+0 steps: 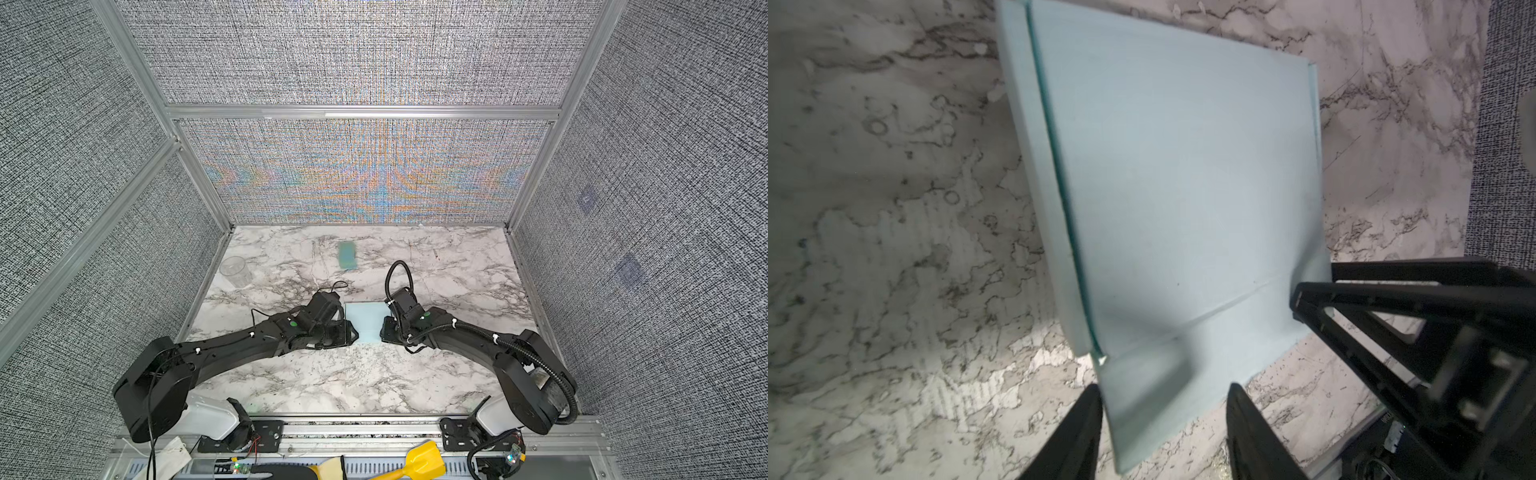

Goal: Fold the paper box

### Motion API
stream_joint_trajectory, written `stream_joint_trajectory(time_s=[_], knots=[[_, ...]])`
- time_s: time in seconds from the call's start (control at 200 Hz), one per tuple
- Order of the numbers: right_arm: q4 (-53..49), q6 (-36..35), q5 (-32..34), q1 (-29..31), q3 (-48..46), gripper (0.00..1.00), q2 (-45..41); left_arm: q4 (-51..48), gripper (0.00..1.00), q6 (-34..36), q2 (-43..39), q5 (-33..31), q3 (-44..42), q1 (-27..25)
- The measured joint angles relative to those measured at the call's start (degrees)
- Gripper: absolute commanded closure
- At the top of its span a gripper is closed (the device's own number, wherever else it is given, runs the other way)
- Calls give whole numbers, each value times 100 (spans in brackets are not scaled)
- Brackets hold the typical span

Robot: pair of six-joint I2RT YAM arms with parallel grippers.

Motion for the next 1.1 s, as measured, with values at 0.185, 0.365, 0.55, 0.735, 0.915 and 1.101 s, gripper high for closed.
stream_joint_trajectory(time_s=[0.185,0.365,0.55,0.735,0.915,1.101], knots=[[-2,0,-15,-4,2,55,-4,-50,50,7,94,31,15,2],[133,-2,-52,-4,-59,55,7,72,50,92,212,52,-133,2],[179,-70,-17,-4,-68,55,61,236,50,157,332,48,-199,2],[136,-205,181,-2,-2,55,122,282,50,199,361,44,-199,-2],[181,-334,350,22,7,56,188,291,50,221,435,28,-199,0],[448,-494,533,46,-87,56,225,323,50,251,494,28,-199,26]])
